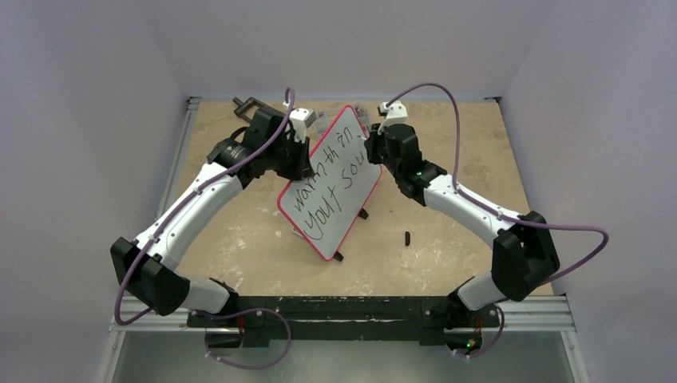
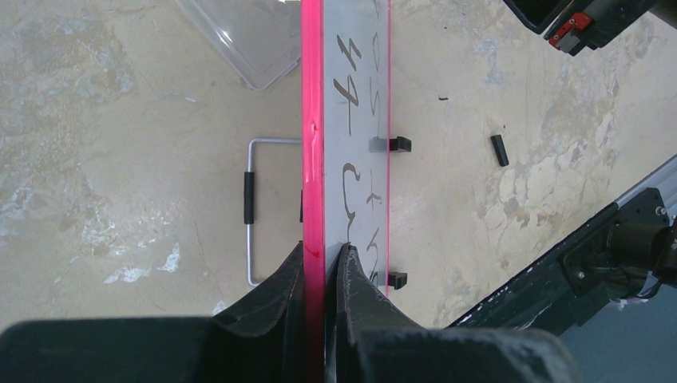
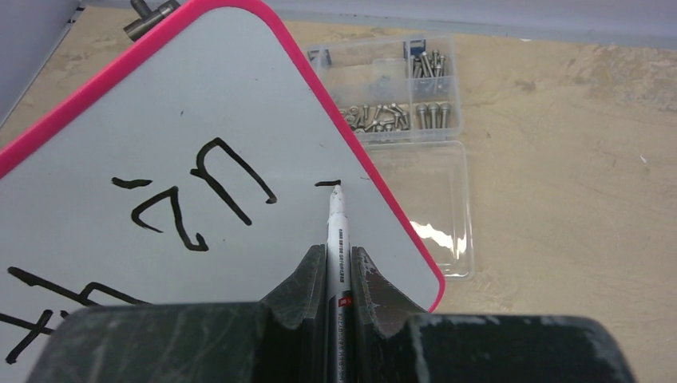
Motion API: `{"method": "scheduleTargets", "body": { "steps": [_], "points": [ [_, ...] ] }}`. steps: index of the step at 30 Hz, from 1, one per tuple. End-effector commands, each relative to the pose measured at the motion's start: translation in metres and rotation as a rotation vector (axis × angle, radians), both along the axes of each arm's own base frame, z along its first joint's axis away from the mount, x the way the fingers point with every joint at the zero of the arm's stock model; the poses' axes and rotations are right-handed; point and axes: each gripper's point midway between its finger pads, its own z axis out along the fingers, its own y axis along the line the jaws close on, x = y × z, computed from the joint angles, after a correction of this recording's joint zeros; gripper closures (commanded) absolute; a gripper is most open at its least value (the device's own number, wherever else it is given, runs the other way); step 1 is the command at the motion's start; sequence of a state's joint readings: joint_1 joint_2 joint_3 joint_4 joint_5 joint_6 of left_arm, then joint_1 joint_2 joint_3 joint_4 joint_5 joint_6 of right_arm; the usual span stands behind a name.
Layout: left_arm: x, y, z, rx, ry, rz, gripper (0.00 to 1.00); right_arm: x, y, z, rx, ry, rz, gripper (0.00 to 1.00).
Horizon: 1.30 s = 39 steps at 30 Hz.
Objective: Write a sentence on the whiteboard
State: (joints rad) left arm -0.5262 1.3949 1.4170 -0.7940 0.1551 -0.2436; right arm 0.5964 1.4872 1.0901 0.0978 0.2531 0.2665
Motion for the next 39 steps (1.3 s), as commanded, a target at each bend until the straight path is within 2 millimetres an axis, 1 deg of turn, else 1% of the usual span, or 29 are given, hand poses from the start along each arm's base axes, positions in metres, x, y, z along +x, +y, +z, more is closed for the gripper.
{"method": "scheduleTargets", "body": {
  "steps": [1, 9, 12, 20, 26, 32, 39],
  "points": [
    [0.001, 0.053, -0.040, 0.329, 0.012, 0.014, 1.00, 0.010, 0.001, 0.016, 0.024, -0.043, -0.004, 1.00],
    [0.001, 0.053, -0.040, 0.329, 0.012, 0.015, 1.00, -0.003, 0.004, -0.011, 0.041, 0.007, 0.031, 1.00],
    [0.001, 0.053, -0.040, 0.329, 0.012, 0.014, 1.00, -0.008, 0.004, -0.018, 0.047, 0.021, 0.041, 1.00],
    [0.001, 0.053, -0.039, 0.327, 0.010, 0.015, 1.00, -0.018, -0.002, -0.042, 0.039, 0.060, 0.038, 1.00],
    [0.001, 0.053, -0.039, 0.328, 0.010, 0.015, 1.00, -0.022, -0.005, -0.057, 0.029, 0.087, 0.030, 1.00],
    [0.001, 0.053, -0.039, 0.328, 0.010, 0.014, 1.00, -0.018, -0.010, -0.064, 0.001, 0.093, 0.002, 1.00],
    [0.001, 0.053, -0.040, 0.328, 0.011, 0.014, 1.00, -0.005, -0.011, -0.057, -0.033, 0.073, -0.026, 1.00]
  ]
}}
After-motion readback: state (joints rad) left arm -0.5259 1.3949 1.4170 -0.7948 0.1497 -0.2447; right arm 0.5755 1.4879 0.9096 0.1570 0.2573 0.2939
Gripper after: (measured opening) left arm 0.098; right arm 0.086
